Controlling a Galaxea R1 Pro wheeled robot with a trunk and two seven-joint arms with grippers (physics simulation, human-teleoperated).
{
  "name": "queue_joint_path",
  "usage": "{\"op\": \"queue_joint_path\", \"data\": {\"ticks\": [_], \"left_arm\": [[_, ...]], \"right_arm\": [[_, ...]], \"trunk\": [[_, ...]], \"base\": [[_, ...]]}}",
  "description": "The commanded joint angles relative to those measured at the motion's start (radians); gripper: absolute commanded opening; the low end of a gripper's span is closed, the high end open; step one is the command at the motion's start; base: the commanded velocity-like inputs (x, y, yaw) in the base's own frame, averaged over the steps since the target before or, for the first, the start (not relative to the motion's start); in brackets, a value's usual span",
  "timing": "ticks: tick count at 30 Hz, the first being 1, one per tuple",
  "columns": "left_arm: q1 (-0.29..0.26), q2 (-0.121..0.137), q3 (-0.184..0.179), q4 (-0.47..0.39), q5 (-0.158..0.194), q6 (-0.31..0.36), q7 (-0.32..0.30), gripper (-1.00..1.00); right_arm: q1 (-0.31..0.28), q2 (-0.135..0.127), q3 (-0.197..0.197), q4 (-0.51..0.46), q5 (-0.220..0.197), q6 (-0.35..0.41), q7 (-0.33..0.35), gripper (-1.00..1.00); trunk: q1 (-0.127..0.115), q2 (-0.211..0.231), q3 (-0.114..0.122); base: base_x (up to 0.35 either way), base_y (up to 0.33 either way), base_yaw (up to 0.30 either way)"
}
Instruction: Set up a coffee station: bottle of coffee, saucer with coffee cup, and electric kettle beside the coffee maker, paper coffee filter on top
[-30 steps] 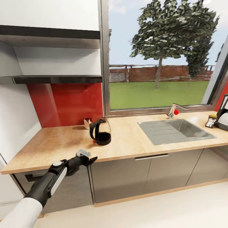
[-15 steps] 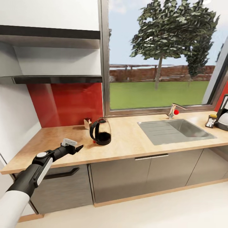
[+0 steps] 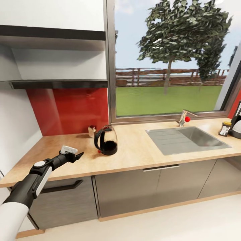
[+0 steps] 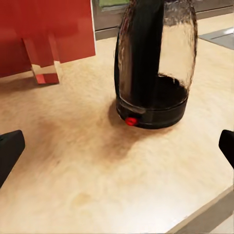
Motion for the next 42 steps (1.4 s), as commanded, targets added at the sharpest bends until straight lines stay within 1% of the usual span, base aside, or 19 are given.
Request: {"op": "queue_joint_path", "data": {"ticks": [1,6,14,20,32,42], "left_arm": [[-0.001,0.001,0.003,-0.001,0.01,0.009,0.0,1.0],[0.0,-0.002,0.011,0.0,0.009,0.008,-0.003,1.0],[0.0,-0.006,0.0,0.001,0.009,0.008,-0.003,1.0],[0.0,-0.007,0.002,0.002,0.009,0.007,-0.003,1.0],[0.0,-0.009,0.005,0.012,0.012,0.005,-0.005,1.0],[0.0,-0.009,0.005,0.013,0.01,0.005,-0.005,1.0]], "right_arm": [[0.0,0.0,0.005,-0.002,0.0,0.006,0.002,1.0],[0.005,0.003,0.007,-0.001,0.0,0.013,0.012,1.0],[0.009,0.003,0.007,-0.001,0.0,0.012,0.007,1.0],[0.009,0.002,0.006,-0.001,0.0,0.011,0.006,1.0],[0.009,0.002,0.006,-0.001,0.0,0.009,0.004,1.0],[0.009,0.001,0.006,-0.002,0.0,0.008,0.004,1.0]], "trunk": [[0.001,-0.002,-0.002],[0.001,-0.002,-0.002],[0.001,-0.002,-0.002],[0.001,-0.002,-0.002],[0.001,-0.002,-0.002],[0.001,-0.002,-0.002]], "base": [[0.276,0.0,0.0],[0.307,0.0,0.0],[0.322,-0.028,0.0],[0.268,-0.124,0.0],[0.033,-0.02,0.0],[0.03,-0.074,0.0]]}}
